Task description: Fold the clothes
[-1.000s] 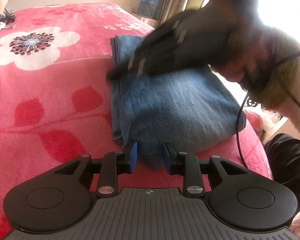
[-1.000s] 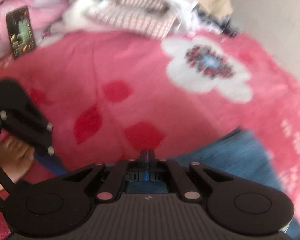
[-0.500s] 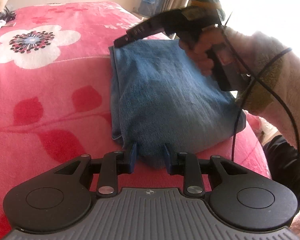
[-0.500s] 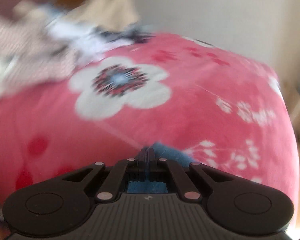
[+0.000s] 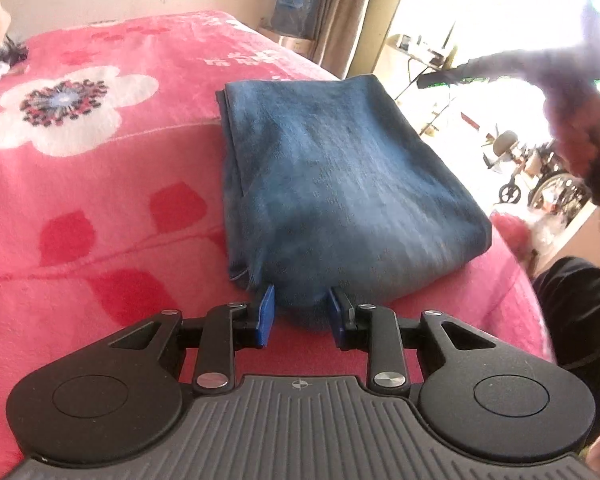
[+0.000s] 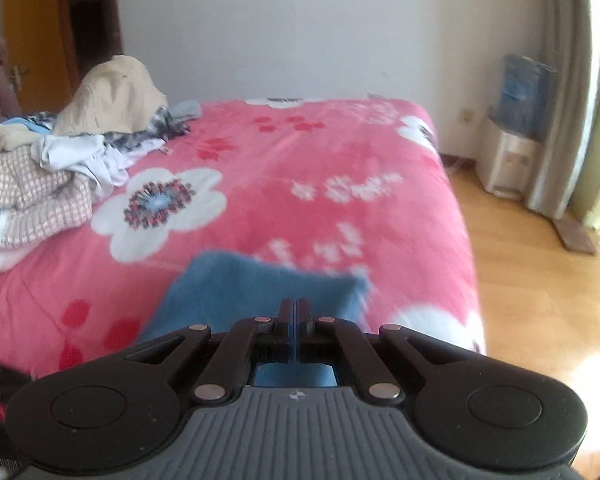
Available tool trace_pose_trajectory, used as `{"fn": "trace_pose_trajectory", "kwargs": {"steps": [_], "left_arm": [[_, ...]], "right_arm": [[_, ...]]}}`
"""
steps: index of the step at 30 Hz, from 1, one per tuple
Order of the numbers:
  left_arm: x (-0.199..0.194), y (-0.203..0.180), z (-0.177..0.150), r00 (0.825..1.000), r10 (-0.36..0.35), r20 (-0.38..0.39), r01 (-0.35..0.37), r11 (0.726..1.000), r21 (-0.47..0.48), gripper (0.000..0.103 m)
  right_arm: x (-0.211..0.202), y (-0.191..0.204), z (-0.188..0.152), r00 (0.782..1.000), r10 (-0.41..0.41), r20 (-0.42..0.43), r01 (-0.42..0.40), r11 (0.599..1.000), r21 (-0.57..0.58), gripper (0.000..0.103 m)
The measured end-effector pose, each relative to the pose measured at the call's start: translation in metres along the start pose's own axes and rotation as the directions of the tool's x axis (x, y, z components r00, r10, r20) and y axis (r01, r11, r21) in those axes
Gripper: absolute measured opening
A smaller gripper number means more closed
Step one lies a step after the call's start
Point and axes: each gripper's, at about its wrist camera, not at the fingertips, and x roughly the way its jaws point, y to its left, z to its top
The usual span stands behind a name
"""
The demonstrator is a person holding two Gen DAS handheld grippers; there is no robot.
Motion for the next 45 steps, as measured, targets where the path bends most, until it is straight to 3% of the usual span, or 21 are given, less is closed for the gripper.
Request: {"fn": "trace_pose_trajectory", "kwargs": {"steps": [5, 8, 11, 15, 18, 20, 23, 26, 31, 33, 37, 39, 42, 45], "left_arm": [[-0.033, 0.01, 0.004, 0.997, 0.061, 0.045, -0.06, 0.998, -0.018, 0.029], [-0.041, 0.008, 0.02, 0.994, 0.04, 0.106, -0.04, 0.999, 0.0, 0.029], [-0.026, -0.002, 0.042, 0.989, 0.017, 0.149, -0.025, 0.998, 0.053, 0.029], [0.015, -0.016, 0.06, 0.992, 0.005, 0.123, -0.019, 0.993, 0.113, 0.029], [0.036, -0.02, 0.056, 0.996, 0.029, 0.082, -0.04, 0.988, 0.147, 0.029], [0.042, -0.016, 0.049, 0.997, 0.043, 0.064, -0.052, 0.989, 0.138, 0.029], [0.038, -0.005, 0.047, 0.998, 0.026, 0.054, -0.029, 0.997, 0.068, 0.031], [0.031, 0.0, 0.05, 0.998, 0.024, 0.064, -0.026, 0.999, 0.039, 0.03], [0.014, 0.004, 0.068, 0.985, -0.034, 0.167, 0.028, 0.999, 0.041, 0.029], [0.023, 0.002, 0.077, 0.985, -0.061, 0.161, 0.051, 0.996, 0.068, 0.03], [0.059, 0.017, 0.082, 0.997, 0.016, 0.071, -0.018, 0.999, 0.028, 0.031], [0.056, 0.028, 0.083, 0.996, -0.02, 0.087, 0.02, 1.0, -0.005, 0.031], [0.036, 0.019, 0.089, 0.984, -0.028, 0.175, 0.016, 0.997, 0.072, 0.03], [0.045, 0.007, 0.102, 0.983, -0.04, 0.179, 0.015, 0.99, 0.138, 0.03]], "right_arm": [[-0.029, -0.014, -0.037, 0.999, -0.036, 0.002, 0.035, 0.994, 0.105, 0.0], [-0.039, -0.013, -0.054, 1.0, -0.026, 0.007, 0.025, 0.992, 0.127, 0.0], [-0.04, -0.001, -0.062, 1.0, 0.006, 0.002, -0.007, 0.993, 0.117, 0.0], [-0.033, 0.019, -0.06, 1.0, 0.016, -0.001, -0.016, 0.999, 0.048, 0.0], [-0.022, 0.026, -0.062, 1.0, 0.026, -0.015, -0.025, 1.0, 0.005, 0.0], [-0.006, 0.026, -0.07, 0.998, 0.008, -0.065, -0.009, 1.0, -0.013, 0.0], [0.012, 0.012, -0.086, 0.993, 0.015, -0.114, -0.009, 0.999, 0.047, 0.0], [0.011, 0.01, -0.085, 0.993, 0.028, -0.115, -0.021, 0.998, 0.06, 0.0], [0.012, 0.014, -0.085, 0.992, 0.02, -0.121, -0.016, 0.999, 0.033, 0.0], [0.012, 0.013, -0.086, 0.992, 0.023, -0.12, -0.018, 0.999, 0.043, 0.0], [0.01, 0.012, -0.085, 0.992, 0.021, -0.121, -0.017, 0.999, 0.036, 0.0], [0.002, 0.003, -0.08, 0.991, 0.054, -0.12, -0.041, 0.993, 0.107, 0.0], [-0.014, -0.013, -0.066, 0.99, 0.105, -0.09, -0.085, 0.974, 0.208, 0.0], [-0.015, -0.017, -0.038, 0.996, 0.091, -0.017, -0.087, 0.982, 0.169, 0.0]]}}
